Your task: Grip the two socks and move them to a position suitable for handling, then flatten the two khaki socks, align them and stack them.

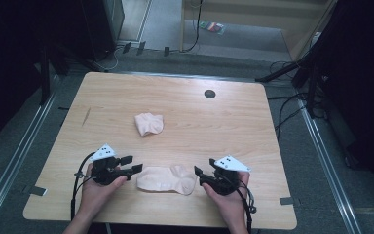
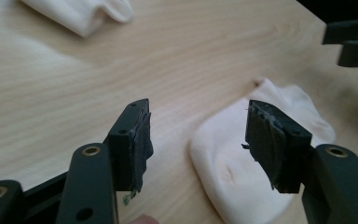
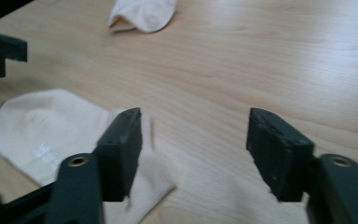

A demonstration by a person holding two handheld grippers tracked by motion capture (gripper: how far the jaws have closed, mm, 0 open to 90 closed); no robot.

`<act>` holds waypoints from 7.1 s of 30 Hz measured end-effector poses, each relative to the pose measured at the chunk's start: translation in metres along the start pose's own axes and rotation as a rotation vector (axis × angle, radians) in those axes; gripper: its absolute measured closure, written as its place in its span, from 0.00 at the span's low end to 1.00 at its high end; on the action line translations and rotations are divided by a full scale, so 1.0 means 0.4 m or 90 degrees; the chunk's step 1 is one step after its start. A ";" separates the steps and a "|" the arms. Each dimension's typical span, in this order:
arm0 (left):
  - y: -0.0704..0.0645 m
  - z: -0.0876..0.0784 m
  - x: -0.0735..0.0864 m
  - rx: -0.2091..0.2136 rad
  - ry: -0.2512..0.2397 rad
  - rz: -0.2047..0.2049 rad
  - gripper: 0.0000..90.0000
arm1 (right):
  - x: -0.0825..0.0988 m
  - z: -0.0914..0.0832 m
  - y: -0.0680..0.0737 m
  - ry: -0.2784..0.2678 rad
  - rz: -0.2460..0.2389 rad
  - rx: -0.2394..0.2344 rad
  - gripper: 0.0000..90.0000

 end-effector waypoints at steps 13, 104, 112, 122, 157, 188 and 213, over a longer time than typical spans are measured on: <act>0.081 0.038 -0.107 -0.082 -0.033 -0.042 0.33 | -0.029 -0.032 -0.068 -0.019 0.033 0.045 0.18; -0.098 0.256 -0.183 -0.068 0.037 0.030 0.95 | -0.014 -0.007 -0.075 -0.001 0.047 0.066 0.24; -0.104 0.290 -0.148 -0.087 0.064 0.030 0.75 | -0.015 -0.001 -0.077 -0.004 0.054 0.061 0.27; -0.051 0.232 -0.161 -0.082 0.015 -0.012 0.42 | -0.085 0.089 -0.014 0.001 0.023 0.007 0.54; -0.047 0.218 -0.096 -0.038 0.060 0.026 0.32 | -0.258 0.229 0.100 0.048 0.017 -0.084 0.98; 0.065 0.199 -0.068 -0.266 0.080 0.350 0.97 | -0.150 0.261 -0.018 0.104 -0.013 -0.039 0.99; 0.129 0.172 -0.174 -0.115 -0.023 0.000 0.53 | -0.154 0.201 -0.160 0.026 0.022 0.054 0.53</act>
Point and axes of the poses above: each handheld gripper's, and its own axes: z roughly forward along the jaws, x roughly out of its underside, y roughly to its left, the point moved 9 cm from there along z, roughly forward along the jaws, and after that the axes turned 3 degrees about -x, right-handed, at the moved point
